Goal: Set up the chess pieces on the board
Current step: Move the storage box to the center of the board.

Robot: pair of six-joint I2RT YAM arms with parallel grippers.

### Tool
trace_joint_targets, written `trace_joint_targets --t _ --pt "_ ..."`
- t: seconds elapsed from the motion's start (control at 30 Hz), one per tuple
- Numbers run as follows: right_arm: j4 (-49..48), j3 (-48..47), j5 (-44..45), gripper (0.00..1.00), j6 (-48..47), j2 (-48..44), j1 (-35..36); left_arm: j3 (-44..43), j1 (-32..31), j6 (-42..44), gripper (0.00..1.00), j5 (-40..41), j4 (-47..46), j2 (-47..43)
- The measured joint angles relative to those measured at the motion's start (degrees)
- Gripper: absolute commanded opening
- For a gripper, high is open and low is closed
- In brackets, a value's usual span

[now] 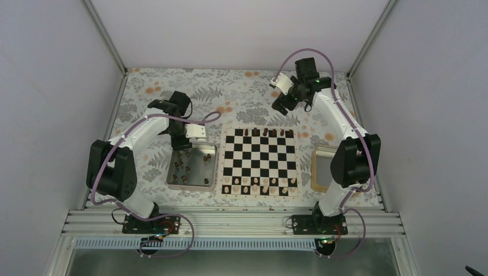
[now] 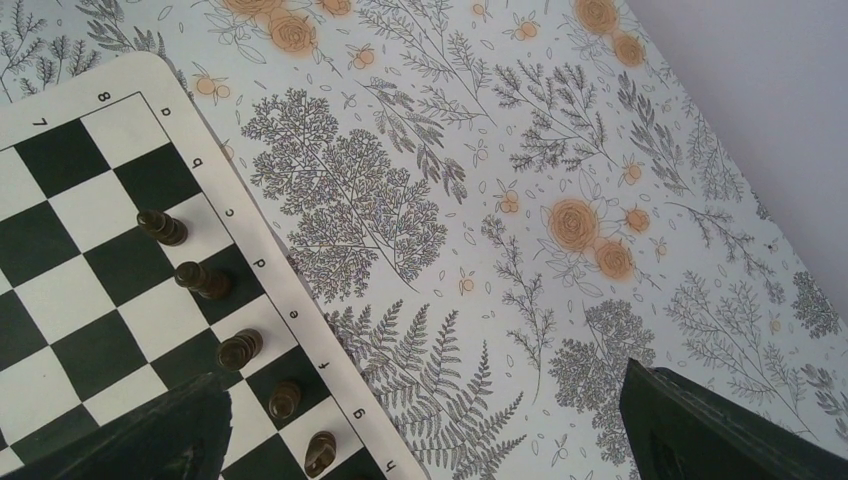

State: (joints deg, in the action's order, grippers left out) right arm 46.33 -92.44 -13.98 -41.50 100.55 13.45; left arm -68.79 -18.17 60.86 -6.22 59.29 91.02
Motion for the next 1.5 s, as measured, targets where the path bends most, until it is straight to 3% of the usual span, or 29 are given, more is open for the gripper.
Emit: trace_joint_targets --t 0.13,0.47,0.87,1.5 --pt "0.02 0.0 -0.11 1.0 -0.02 0.0 0.02 1.01 1.42 0.28 0.58 -0.02 -0.24 0.79" --pt "0.02 0.0 -0.11 1.0 -0.02 0.0 0.02 2.01 1.68 0.87 0.34 -2.23 1.27 1.86" --pt "0.0 0.0 -0.09 1.0 -0.02 0.0 0.02 7.48 1.68 -0.35 0.37 0.44 -2.58 3.37" --pt "0.0 0.0 -0.09 1.0 -0.02 0.0 0.02 7.74 1.68 -1.81 0.38 1.81 -8.0 3.41"
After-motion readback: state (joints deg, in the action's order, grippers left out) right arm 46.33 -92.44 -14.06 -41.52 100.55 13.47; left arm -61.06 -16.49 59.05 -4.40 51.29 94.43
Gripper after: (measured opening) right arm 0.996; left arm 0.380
